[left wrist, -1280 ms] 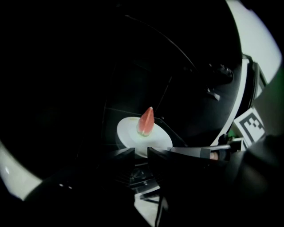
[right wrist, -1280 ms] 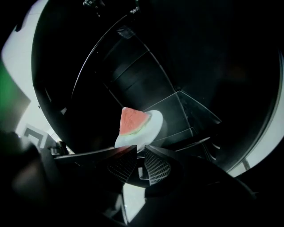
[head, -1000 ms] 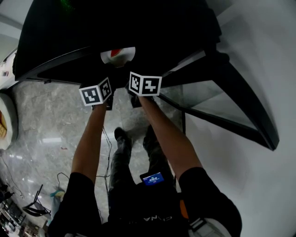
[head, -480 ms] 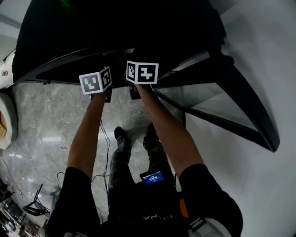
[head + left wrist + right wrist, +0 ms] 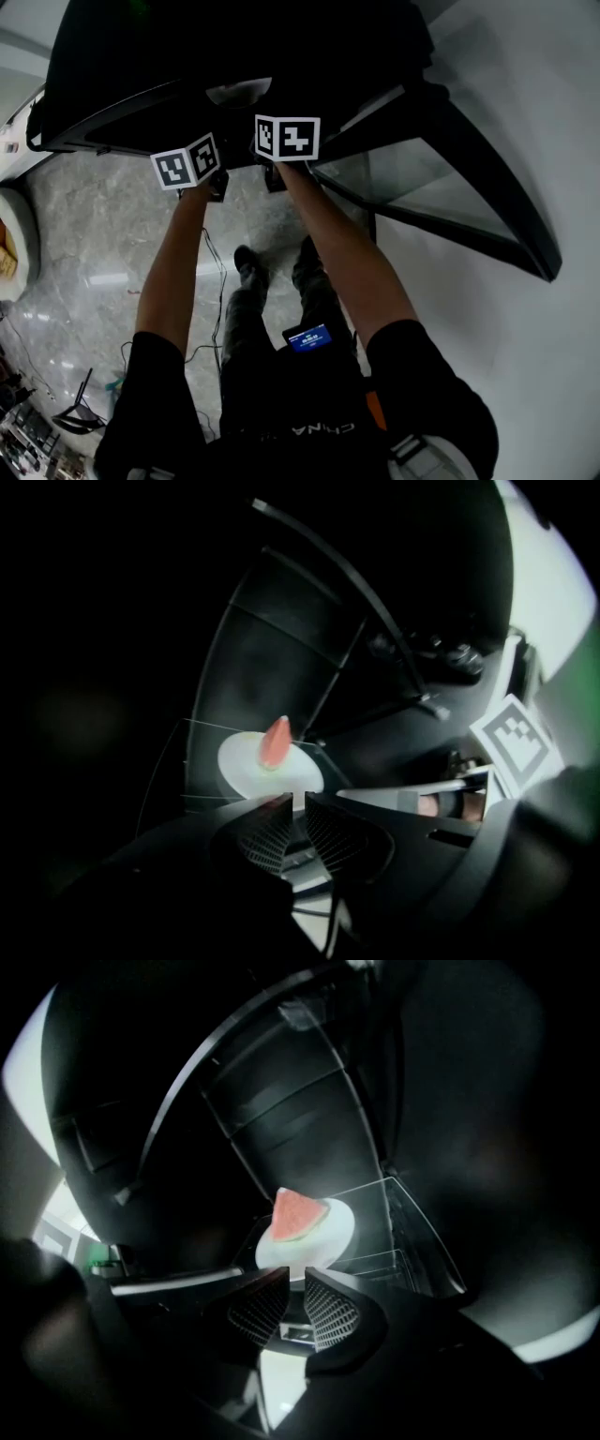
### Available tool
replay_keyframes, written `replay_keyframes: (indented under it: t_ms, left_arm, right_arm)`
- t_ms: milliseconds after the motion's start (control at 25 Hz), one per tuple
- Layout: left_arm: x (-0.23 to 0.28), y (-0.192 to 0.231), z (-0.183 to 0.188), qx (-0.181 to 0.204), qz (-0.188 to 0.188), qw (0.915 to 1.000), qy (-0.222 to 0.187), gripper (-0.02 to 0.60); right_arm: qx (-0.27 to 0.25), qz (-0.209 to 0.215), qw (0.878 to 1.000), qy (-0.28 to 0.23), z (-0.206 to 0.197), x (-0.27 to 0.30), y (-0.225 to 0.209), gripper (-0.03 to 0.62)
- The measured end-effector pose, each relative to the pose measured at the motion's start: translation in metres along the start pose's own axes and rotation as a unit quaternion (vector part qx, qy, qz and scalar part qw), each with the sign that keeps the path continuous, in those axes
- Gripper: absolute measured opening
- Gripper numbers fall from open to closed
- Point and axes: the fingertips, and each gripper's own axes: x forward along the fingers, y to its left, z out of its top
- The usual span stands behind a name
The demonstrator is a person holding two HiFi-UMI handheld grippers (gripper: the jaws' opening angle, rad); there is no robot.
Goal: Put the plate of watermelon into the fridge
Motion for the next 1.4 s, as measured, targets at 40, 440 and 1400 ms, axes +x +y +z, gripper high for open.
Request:
replay_keyframes:
  t_ms: [40, 440, 1400]
  left_arm:
    - [-0.008, -0.010, 0.000, -0.001, -0.012, 0.9999, -0.002, 0.048]
    - [-0.106, -0.083, 0.011, -0.037, -0.142, 0.9890, -0.017, 0.031]
    - [-0.225, -0.185, 0.001, 0.019, -0.176, 0.9820, -0.066, 0.017]
  right_arm:
    - [-0.002, 0.001, 1.000, 0.000, 0.000, -0.011, 0.005, 0.060]
    - [0.005, 0.031, 1.000, -0.001, 0.018, -0.098, 0.073, 0.041]
    - [-0.029, 0.126, 0.990, -0.056, -0.001, -0.252, 0.116, 0.025]
